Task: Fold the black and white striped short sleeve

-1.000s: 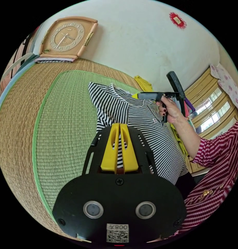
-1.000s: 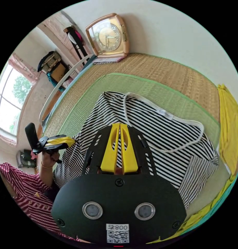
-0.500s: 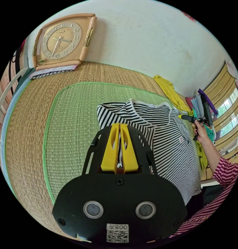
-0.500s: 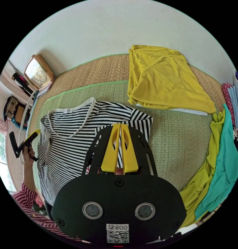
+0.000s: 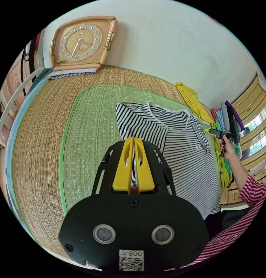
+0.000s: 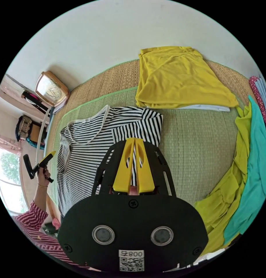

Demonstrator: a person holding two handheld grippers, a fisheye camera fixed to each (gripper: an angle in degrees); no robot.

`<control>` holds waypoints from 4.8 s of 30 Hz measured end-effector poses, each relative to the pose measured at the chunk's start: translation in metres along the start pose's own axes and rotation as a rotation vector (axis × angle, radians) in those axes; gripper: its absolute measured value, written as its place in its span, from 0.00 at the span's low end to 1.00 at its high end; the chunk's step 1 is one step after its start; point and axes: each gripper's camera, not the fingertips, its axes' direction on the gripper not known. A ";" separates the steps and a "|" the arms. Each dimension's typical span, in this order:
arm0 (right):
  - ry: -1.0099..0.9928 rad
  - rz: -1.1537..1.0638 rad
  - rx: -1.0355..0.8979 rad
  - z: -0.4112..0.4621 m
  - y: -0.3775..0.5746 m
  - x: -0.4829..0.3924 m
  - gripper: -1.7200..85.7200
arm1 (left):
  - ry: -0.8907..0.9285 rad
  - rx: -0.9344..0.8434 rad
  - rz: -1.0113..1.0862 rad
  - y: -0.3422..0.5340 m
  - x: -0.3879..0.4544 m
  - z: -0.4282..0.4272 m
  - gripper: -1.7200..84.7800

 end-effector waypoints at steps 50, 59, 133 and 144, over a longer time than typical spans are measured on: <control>-0.101 0.095 -0.280 -0.059 0.418 0.083 0.12 | 0.028 -0.370 -0.287 0.310 0.034 -0.148 0.03; -0.111 0.017 -0.319 -0.056 0.420 0.082 0.06 | 0.041 -0.363 -0.231 0.324 0.047 -0.184 0.03; -0.768 -0.129 0.045 -0.307 0.702 0.202 0.02 | 0.911 0.181 -0.002 0.636 0.018 -0.650 0.03; -0.783 -0.116 0.042 -0.301 0.706 0.215 0.02 | 0.933 0.202 -0.032 0.640 0.005 -0.650 0.03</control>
